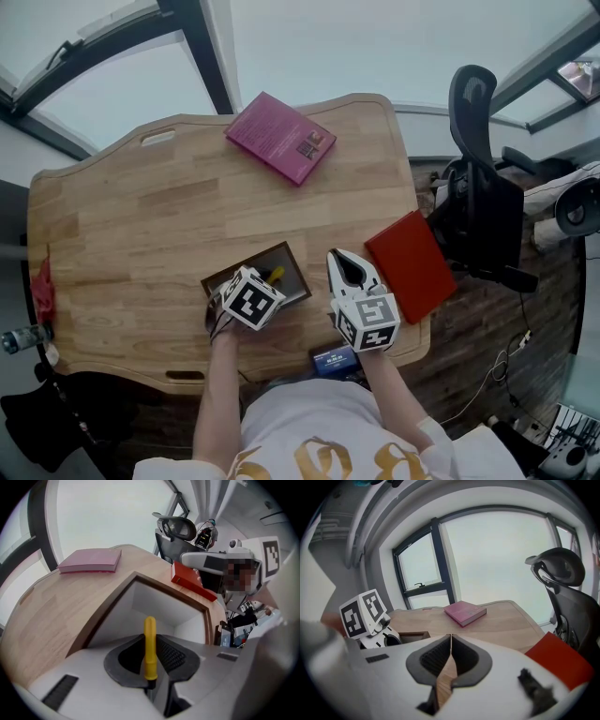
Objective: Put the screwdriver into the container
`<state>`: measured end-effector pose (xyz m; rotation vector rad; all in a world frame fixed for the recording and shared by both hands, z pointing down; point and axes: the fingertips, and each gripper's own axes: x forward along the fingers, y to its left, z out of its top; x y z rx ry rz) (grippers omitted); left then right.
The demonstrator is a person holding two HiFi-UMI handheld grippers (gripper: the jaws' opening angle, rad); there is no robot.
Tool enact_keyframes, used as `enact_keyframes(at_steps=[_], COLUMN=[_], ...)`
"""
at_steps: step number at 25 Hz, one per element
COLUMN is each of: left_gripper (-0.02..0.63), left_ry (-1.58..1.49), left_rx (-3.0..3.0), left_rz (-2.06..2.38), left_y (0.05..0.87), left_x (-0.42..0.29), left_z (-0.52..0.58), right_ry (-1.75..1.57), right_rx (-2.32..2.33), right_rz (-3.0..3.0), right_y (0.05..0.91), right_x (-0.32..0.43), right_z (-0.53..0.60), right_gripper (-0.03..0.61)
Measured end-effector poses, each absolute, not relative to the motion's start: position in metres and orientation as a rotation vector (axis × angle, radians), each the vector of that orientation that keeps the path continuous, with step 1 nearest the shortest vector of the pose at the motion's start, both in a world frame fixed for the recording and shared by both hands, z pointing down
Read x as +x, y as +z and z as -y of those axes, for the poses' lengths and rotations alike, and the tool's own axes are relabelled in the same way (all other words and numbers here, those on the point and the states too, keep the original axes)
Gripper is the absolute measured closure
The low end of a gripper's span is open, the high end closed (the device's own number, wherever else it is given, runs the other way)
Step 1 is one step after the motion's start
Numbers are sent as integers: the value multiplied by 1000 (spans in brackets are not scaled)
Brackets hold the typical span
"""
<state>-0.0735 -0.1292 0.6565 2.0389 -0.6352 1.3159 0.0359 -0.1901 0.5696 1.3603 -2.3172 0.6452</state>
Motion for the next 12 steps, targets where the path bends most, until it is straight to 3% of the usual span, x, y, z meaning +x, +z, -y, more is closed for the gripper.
enact_keyframes(at_steps=[12], left_gripper=[535], left_ry=[1341], left_rx=[2011], left_rz=[580], left_y=[665], left_x=[-66], left_z=[128], right_ry=[665], right_rx=[1359], right_rz=[2303], right_y=[577], right_x=[40], right_z=[194], right_gripper=[546])
